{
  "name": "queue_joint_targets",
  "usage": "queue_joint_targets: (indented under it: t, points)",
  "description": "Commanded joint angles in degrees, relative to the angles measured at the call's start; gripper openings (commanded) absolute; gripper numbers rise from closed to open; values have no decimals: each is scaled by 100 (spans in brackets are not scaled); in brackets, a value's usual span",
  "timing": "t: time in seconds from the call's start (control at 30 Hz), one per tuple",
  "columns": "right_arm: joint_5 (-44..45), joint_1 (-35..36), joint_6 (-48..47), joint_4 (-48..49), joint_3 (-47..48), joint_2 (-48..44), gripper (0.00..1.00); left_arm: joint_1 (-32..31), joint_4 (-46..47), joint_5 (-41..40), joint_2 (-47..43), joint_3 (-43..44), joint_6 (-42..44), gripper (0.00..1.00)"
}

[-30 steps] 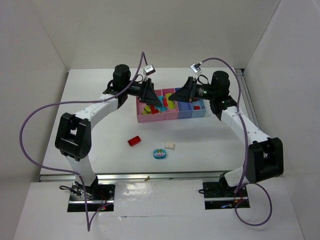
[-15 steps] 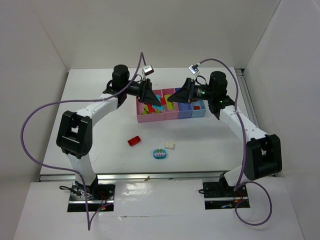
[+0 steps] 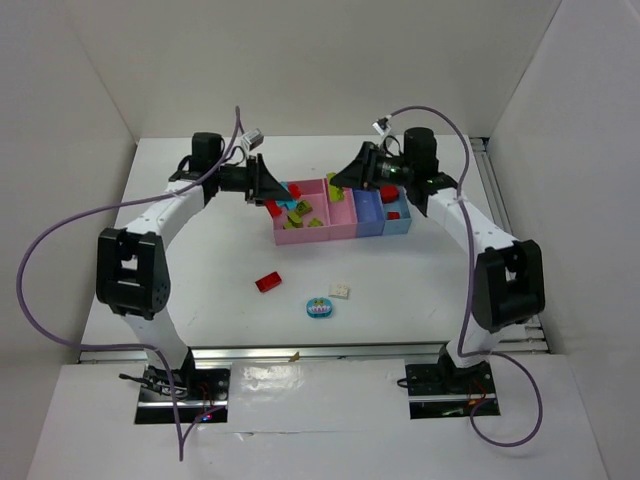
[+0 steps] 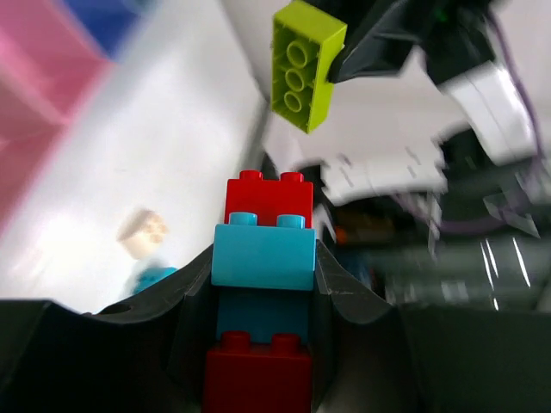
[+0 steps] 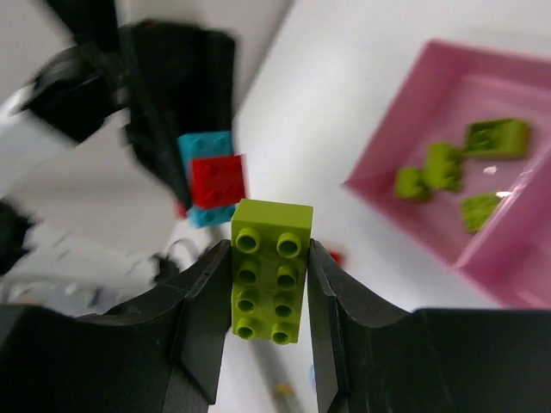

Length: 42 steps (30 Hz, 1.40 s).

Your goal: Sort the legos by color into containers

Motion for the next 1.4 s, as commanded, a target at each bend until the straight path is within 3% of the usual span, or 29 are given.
queue_joint_targets:
  t: [0.0,0.1,0.3,0.4,0.43,0.47,0.53,0.63,0.67,0.8,0.9,1.0,1.17,1.37]
  points:
    - [1692,418,-760,-1146,891,474,27,317,-1287,-1472,-616,152,556,0]
    - [2468,779,-903,-1481,1577,1072,27,546,-2026,-2233,-749,151,888,0]
    - [3077,1087,-1104,-2062,2913,2461,27,748,-2424,-3192,-1311,204,969,0]
    - [3227,1219,-1105,-2140,3283,2918,38,879,-2556,-3246,-1311,204,1136,0]
    - [3228,1219,-1105,-2202,3493,3015,54,880,-2557,-3098,-1259,204,1136,0]
    - [3306,1271,-1105,-2342,3573,3094,64,932,-2609,-3010,-1258,204,1136,0]
    - [3376,1272,-1158,-2405,3696,3156,78,933,-2610,-2773,-1206,204,1136,0]
    - [3447,1272,-1263,-2466,3592,2771,79,933,-2444,-2336,-1206,204,1355,0]
    - [3352,1185,-1263,-2466,3391,2439,67,933,-2338,-2045,-1206,204,1452,0]
    - [1993,834,-1210,-1495,2302,1436,64,872,-1846,-876,-1040,204,1707,0]
    - [629,693,-1096,-1035,1694,944,66,697,-1643,100,-767,282,1707,0]
    - [-84,692,-1096,-1094,1693,811,69,459,-1643,304,-512,415,1760,0]
    - [-621,745,-1096,-938,1693,695,76,238,-1643,979,-388,598,2215,0]
    - [-1009,937,-1237,-1095,2167,1125,82,-34,-1643,981,-336,722,2218,0]
